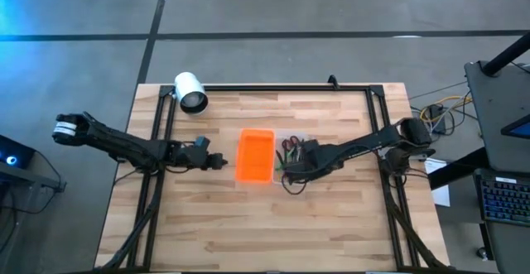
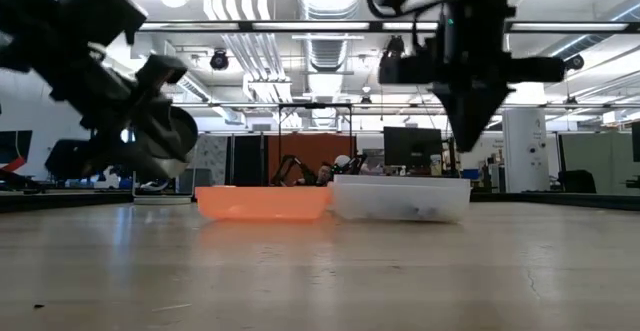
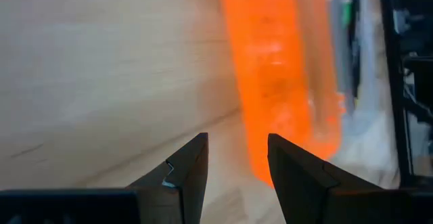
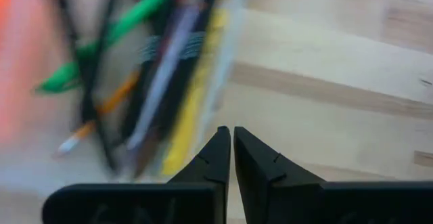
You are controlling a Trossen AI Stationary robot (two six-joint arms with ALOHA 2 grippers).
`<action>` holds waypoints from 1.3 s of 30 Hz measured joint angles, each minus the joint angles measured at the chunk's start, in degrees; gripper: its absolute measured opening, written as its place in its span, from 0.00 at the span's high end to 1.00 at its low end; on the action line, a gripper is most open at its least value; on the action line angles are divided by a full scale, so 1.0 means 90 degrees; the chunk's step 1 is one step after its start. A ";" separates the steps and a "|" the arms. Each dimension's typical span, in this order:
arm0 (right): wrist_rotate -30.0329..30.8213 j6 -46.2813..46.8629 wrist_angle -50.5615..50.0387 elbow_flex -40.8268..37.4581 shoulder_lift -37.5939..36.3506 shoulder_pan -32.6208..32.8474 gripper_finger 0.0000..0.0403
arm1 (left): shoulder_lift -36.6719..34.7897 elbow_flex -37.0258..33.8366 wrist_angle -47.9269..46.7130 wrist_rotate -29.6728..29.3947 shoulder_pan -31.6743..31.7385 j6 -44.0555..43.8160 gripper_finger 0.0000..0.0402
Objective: Pick & place school supplies into a supply box
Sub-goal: Close the orange supply box
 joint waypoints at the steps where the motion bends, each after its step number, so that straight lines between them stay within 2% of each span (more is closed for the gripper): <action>1: 0.0001 0.0128 0.0077 -0.0207 -0.0123 -0.0025 0.97 | 0.0008 -0.0128 0.0113 -0.0003 0.0001 -0.0120 0.66; 9: -0.0144 0.0480 0.1692 -0.2013 -0.1382 -0.0561 0.97 | 0.0518 -0.0310 0.0194 0.0007 0.0157 -0.0249 0.66; 13: -0.0532 0.0253 0.2634 -0.2621 -0.1544 -0.0865 0.97 | 0.1033 -0.0223 0.0278 0.0064 0.0318 -0.0276 0.66; 18: -0.0618 0.0090 0.3145 -0.2772 -0.1376 -0.0994 0.97 | 0.1694 0.0187 0.0303 0.0123 0.0443 0.0030 0.66; 29: -0.0650 -0.0195 0.3118 -0.2903 -0.1196 -0.1026 0.97 | 0.3195 0.1130 0.0286 0.0310 0.0727 0.0732 0.67; 32: -0.0649 -0.0195 0.3111 -0.2983 -0.1225 -0.1030 0.97 | 0.3406 0.1238 0.0245 0.0365 0.0734 0.0760 0.74; 37: -0.0664 -0.0310 0.3127 -0.3003 -0.1227 -0.1030 0.97 | 0.3549 0.1351 0.0177 0.0394 0.0766 0.0780 0.93; 39: -0.0663 -0.0398 0.3134 -0.3003 -0.1229 -0.1039 0.97 | 0.3546 0.1394 0.0172 0.0416 0.0791 0.0822 0.98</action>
